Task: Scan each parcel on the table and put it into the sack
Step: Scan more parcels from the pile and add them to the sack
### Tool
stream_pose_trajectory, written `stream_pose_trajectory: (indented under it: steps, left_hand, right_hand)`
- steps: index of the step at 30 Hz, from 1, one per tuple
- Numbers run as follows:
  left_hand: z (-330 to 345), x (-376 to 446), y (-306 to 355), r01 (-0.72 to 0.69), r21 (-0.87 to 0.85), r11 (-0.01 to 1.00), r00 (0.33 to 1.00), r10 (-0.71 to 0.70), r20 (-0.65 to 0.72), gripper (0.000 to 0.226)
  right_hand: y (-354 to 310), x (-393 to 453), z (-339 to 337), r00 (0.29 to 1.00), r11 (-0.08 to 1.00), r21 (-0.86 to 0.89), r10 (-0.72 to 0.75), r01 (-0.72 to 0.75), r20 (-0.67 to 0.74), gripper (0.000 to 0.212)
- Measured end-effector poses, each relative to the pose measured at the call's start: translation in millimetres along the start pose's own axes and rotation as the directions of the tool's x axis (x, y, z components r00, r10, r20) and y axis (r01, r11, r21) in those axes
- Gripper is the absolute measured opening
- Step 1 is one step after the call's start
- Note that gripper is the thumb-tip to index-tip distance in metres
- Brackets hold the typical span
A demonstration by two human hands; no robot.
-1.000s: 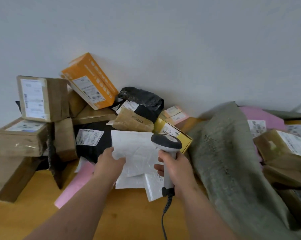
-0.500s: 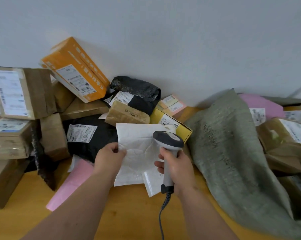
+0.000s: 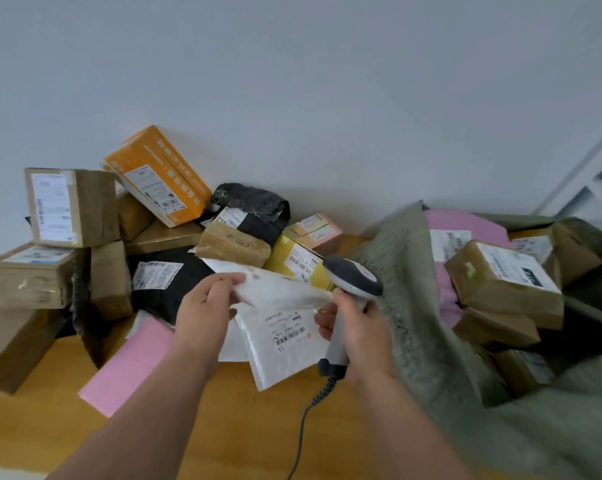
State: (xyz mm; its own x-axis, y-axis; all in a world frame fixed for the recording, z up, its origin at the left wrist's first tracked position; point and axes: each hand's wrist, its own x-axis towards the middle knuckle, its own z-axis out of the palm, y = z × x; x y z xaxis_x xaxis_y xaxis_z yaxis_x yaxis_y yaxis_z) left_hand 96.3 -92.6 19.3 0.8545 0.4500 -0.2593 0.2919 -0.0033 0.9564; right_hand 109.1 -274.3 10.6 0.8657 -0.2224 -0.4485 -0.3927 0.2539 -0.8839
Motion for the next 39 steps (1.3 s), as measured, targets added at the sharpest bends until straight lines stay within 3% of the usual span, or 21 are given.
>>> stream_pose_trajectory:
  steps: [4,8,11,14,20,29,39]
  left_hand:
    - [14,-31,-5,-0.076,0.044,0.996,0.996,0.078,-0.047,0.008]
    - [23,-55,-8,-0.097,0.015,0.995,0.981,0.099,-0.167,0.025]
    - [29,-72,-11,-0.085,-0.076,0.993,0.987,0.073,-0.143,0.041]
    - [29,-80,-18,-0.031,-0.170,0.985,0.996,0.017,-0.086,0.024]
    - [27,-83,-21,0.010,-0.271,0.963,0.991,-0.046,-0.126,0.017]
    - [11,-70,-10,0.007,-0.336,0.942,0.992,-0.049,-0.116,0.016]
    - [-9,-67,-15,0.018,-0.362,0.932,0.992,-0.061,-0.108,0.017]
  right_hand:
    - [-3,-15,-30,0.999,1.000,-0.018,-0.003,0.003,0.044,0.019]
    - [-8,-29,-55,0.997,1.000,-0.007,-0.021,0.021,0.075,0.016]
    - [-11,-40,-70,0.994,1.000,0.011,-0.015,0.014,0.110,0.015]
    - [-13,-50,-81,0.990,1.000,-0.021,-0.003,0.006,0.141,0.017]
    - [-15,-65,-95,0.979,0.995,-0.088,-0.024,0.043,0.204,0.023]
    - [-12,-85,-93,0.944,0.976,-0.158,-0.091,0.147,0.316,0.013]
    - [-3,-105,-78,0.928,0.966,-0.190,-0.095,0.173,0.361,0.019]
